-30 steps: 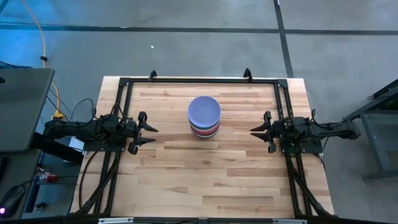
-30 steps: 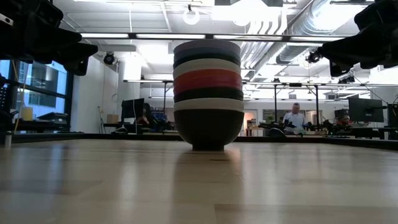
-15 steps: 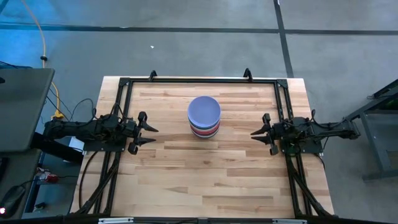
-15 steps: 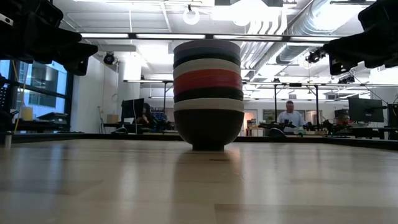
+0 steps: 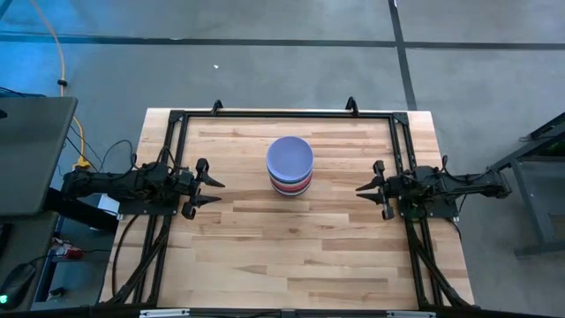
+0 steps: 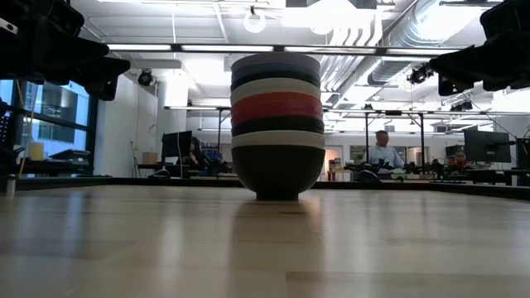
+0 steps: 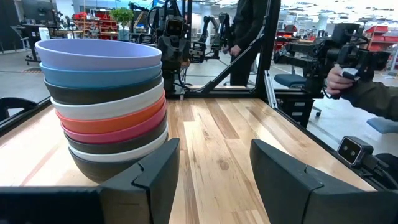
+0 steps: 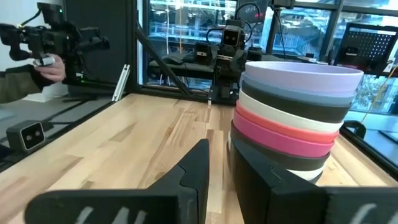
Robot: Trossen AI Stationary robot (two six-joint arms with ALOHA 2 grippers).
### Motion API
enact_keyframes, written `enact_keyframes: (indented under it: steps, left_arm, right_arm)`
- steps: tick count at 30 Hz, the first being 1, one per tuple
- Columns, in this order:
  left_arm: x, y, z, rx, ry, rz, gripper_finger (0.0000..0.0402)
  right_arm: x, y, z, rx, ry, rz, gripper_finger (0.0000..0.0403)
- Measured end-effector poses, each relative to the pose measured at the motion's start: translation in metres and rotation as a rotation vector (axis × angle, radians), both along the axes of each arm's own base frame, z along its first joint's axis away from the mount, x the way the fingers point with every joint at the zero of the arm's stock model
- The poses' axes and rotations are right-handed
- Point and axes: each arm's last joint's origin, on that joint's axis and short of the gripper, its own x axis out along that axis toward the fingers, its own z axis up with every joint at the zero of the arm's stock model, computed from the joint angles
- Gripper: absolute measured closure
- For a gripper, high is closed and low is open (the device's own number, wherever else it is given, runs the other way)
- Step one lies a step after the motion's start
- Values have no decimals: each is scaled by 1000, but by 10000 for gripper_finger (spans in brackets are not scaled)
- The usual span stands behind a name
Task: Nest bowls inside each other
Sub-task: Return to Home Position
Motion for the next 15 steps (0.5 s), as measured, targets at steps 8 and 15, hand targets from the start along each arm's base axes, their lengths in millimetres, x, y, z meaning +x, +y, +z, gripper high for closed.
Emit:
enact_keyframes:
  steps: [8, 15]
  left_arm:
    - [0, 0, 0, 2, 0, 0, 218]
    - [0, 0, 0, 3, 0, 0, 218]
  right_arm:
    - [0, 0, 0, 15, 1, 2, 344]
    - [0, 0, 0, 14, 1, 2, 344]
